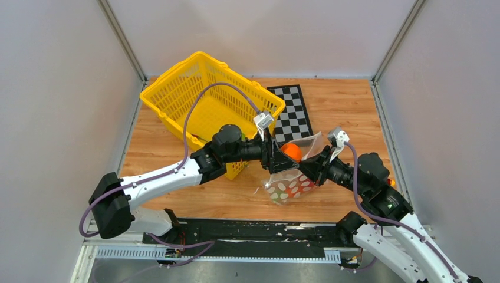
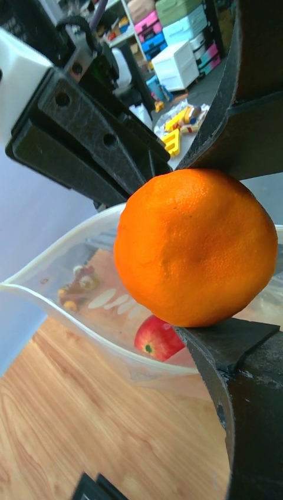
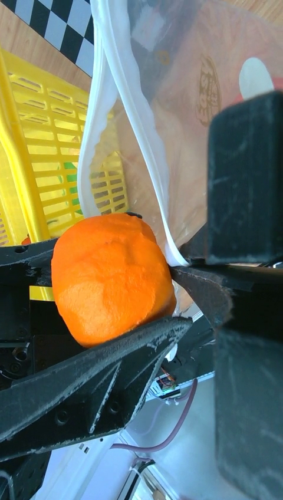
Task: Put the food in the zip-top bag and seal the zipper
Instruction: Place the fake fruit in the zipper food storage bag.
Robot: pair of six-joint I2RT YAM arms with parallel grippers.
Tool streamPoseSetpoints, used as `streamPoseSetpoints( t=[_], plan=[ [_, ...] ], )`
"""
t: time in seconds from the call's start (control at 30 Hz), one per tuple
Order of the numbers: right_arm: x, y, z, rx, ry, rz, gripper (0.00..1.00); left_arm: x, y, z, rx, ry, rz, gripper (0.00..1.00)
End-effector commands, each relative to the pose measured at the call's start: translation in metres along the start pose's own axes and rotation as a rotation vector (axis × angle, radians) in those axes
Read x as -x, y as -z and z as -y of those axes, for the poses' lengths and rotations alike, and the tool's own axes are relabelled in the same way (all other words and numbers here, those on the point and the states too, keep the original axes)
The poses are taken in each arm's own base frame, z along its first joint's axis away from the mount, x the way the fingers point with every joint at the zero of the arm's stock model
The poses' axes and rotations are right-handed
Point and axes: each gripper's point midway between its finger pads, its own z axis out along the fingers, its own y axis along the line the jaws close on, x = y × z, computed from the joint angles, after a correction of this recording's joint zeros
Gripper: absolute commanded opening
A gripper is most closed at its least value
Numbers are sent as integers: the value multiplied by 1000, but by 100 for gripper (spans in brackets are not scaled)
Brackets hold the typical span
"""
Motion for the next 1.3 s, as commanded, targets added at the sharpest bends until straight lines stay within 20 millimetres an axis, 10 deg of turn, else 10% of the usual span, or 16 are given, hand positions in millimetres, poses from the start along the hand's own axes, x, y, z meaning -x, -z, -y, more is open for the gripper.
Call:
streamPoseSetpoints(
  t=[0.0, 0.93, 1.27],
  plan=[
    [23, 1, -10, 45, 45, 89, 0, 0, 2, -22, 148, -44, -46, 63],
    [35, -3, -31, 153, -26, 131, 3, -20, 19, -81, 507, -244, -216, 66],
    [26, -12, -27, 145, -57, 78, 4, -3, 13, -57, 414, -264, -152, 77]
  ],
)
